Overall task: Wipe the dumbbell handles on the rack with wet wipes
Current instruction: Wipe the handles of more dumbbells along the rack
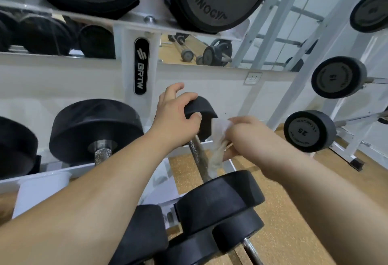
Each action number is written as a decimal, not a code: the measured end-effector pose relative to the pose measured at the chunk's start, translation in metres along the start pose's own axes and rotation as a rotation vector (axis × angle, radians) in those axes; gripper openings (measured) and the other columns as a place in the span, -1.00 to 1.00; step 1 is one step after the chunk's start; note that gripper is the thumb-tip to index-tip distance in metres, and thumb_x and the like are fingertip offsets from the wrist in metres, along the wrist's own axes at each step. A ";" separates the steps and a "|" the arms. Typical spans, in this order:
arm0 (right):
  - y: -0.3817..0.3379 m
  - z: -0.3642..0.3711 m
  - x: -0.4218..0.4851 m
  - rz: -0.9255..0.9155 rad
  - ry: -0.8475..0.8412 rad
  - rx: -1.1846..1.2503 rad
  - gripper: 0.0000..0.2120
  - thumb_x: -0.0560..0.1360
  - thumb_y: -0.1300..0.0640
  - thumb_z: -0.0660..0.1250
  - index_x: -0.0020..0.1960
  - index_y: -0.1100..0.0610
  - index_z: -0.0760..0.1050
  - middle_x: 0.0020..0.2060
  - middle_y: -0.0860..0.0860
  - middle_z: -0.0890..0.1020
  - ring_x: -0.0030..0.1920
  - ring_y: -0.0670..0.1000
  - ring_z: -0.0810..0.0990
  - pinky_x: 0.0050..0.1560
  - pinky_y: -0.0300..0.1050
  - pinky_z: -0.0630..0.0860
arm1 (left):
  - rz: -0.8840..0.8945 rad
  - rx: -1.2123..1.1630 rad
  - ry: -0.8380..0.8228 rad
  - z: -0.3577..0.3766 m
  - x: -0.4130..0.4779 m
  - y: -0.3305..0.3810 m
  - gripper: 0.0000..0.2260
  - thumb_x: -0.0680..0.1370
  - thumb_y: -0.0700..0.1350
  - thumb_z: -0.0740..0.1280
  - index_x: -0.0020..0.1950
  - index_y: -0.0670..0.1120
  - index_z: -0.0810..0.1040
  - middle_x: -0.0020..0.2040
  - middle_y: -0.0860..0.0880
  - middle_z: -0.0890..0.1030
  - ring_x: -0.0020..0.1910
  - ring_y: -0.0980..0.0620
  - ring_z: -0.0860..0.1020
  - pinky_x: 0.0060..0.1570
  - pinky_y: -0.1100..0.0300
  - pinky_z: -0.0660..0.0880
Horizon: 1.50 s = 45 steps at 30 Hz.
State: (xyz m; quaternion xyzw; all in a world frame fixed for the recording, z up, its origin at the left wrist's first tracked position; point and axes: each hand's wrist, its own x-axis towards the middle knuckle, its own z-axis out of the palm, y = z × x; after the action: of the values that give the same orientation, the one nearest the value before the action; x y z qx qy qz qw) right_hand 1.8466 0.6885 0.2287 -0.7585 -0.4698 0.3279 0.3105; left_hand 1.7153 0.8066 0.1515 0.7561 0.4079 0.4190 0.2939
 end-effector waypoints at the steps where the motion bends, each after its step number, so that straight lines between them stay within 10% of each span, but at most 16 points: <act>1: 0.007 -0.003 -0.007 0.058 0.039 0.209 -0.76 0.59 0.38 0.16 0.17 0.35 0.54 -0.28 0.09 0.62 -0.33 0.03 0.62 -0.25 -0.30 0.62 | 0.048 -0.078 0.020 -0.002 -0.004 0.009 -0.60 0.53 -0.05 0.35 0.39 0.09 0.55 0.48 0.13 0.31 0.50 0.12 0.27 0.48 0.08 0.30; 4: 0.032 -0.003 -0.022 0.043 0.017 0.516 -0.70 0.61 0.37 0.16 0.13 0.20 0.63 -0.12 0.14 0.77 -0.10 0.15 0.78 0.23 0.12 0.64 | 0.113 -0.260 -0.187 0.001 -0.022 0.043 -0.69 0.50 0.05 0.39 0.24 0.11 0.64 0.22 0.13 0.56 0.14 0.19 0.58 0.19 0.16 0.53; 11: 0.056 -0.008 -0.008 -0.100 0.130 0.529 -0.77 0.54 0.36 0.40 0.06 0.07 0.68 -0.11 0.07 0.77 -0.01 0.11 0.76 0.05 0.04 0.70 | -0.342 -0.468 -0.605 -0.001 -0.031 0.054 -0.81 0.61 -0.14 0.44 0.19 -0.16 0.66 0.04 -0.18 0.72 -0.01 -0.12 0.65 0.00 0.05 0.58; 18: 0.063 -0.011 0.000 -0.087 0.088 0.623 -0.69 0.61 0.39 0.29 0.20 0.06 0.60 0.00 0.10 0.74 -0.02 0.13 0.76 -0.04 0.03 0.73 | -0.369 -0.636 -0.441 -0.009 -0.026 0.060 -0.84 0.51 -0.14 0.48 -0.20 -0.07 0.52 -0.17 -0.12 0.60 -0.13 -0.08 0.56 -0.03 0.02 0.50; 22: 0.061 -0.008 -0.002 -0.136 0.038 0.726 -0.69 0.65 0.39 0.25 0.21 0.08 0.61 -0.06 0.05 0.77 -0.06 0.08 0.76 -0.18 -0.11 0.66 | -0.455 -0.833 -0.534 -0.007 -0.030 0.068 -0.82 0.62 -0.01 0.40 -0.07 -0.10 0.60 0.00 -0.14 0.68 0.08 -0.19 0.66 0.07 -0.03 0.62; 28: 0.066 -0.002 0.006 -0.037 0.099 0.780 -0.66 0.58 0.42 0.30 0.19 0.06 0.62 -0.05 0.12 0.71 -0.17 0.06 0.69 -0.20 -0.10 0.60 | -0.710 -0.664 -0.751 -0.007 -0.035 0.068 -0.67 0.62 -0.02 0.40 0.30 -0.20 0.60 0.01 -0.11 0.62 -0.13 0.04 0.56 -0.36 0.28 0.47; 32: 0.076 0.004 0.010 -0.042 0.218 0.547 -0.66 0.58 0.35 0.27 0.25 0.04 0.59 -0.05 0.05 0.68 -0.22 0.07 0.66 -0.07 0.05 0.66 | -0.819 -0.398 -0.476 -0.021 -0.039 0.062 -0.89 0.65 -0.11 0.34 -0.03 -0.10 0.60 -0.27 -0.05 0.46 -0.38 0.04 0.40 -0.41 0.21 0.35; 35: 0.076 0.008 0.008 -0.051 0.193 0.423 -0.68 0.60 0.27 0.23 0.24 -0.03 0.57 -0.07 0.06 0.70 -0.12 0.13 0.69 -0.13 -0.14 0.59 | -0.485 -0.036 -0.076 -0.031 -0.047 0.053 -0.70 0.62 0.00 0.33 -0.22 -0.16 0.49 -0.29 0.05 0.44 -0.29 0.08 0.41 -0.19 0.17 0.35; 37: 0.075 0.009 0.009 -0.036 0.157 0.378 -0.67 0.58 0.25 0.22 0.23 -0.06 0.56 -0.09 0.07 0.72 -0.11 0.12 0.71 -0.16 -0.17 0.58 | 0.097 0.227 0.205 -0.026 -0.049 0.059 -0.75 0.67 -0.07 0.30 -0.15 -0.11 0.65 -0.12 0.14 0.55 -0.11 0.17 0.51 -0.06 0.25 0.43; 40: 0.078 0.011 0.009 -0.034 0.161 0.327 -0.73 0.58 0.20 0.26 0.20 -0.05 0.58 -0.13 -0.01 0.71 -0.13 0.04 0.70 -0.02 -0.07 0.60 | 0.710 0.570 -0.214 -0.004 -0.039 0.031 -0.67 0.63 -0.26 0.16 0.30 -0.20 0.62 0.27 -0.15 0.61 0.27 -0.08 0.53 0.29 0.05 0.50; 42: 0.079 0.010 0.007 -0.038 0.162 0.306 -0.77 0.57 0.17 0.29 0.15 -0.05 0.59 -0.14 -0.05 0.71 -0.11 -0.01 0.69 0.03 -0.03 0.62 | 0.540 0.604 -0.595 0.007 -0.035 0.003 -0.53 0.63 -0.08 0.04 0.43 -0.18 0.53 0.47 -0.18 0.50 0.47 -0.09 0.41 0.49 -0.10 0.37; 45: 0.080 0.009 0.005 -0.029 0.171 0.311 -0.78 0.53 0.19 0.29 0.06 -0.07 0.61 -0.15 -0.04 0.72 -0.12 0.04 0.71 0.03 0.05 0.65 | 0.329 0.557 -0.642 0.013 -0.036 -0.014 -0.56 0.75 0.00 0.04 0.63 -0.01 0.31 0.68 0.01 0.11 0.66 0.06 0.04 0.61 0.22 -0.10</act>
State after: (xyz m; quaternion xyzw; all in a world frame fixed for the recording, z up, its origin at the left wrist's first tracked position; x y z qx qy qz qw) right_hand 1.8815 0.6654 0.1599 -0.7195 -0.3962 0.3262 0.4678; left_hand 1.7099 0.7811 0.1201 0.9527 0.2676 0.0790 0.1203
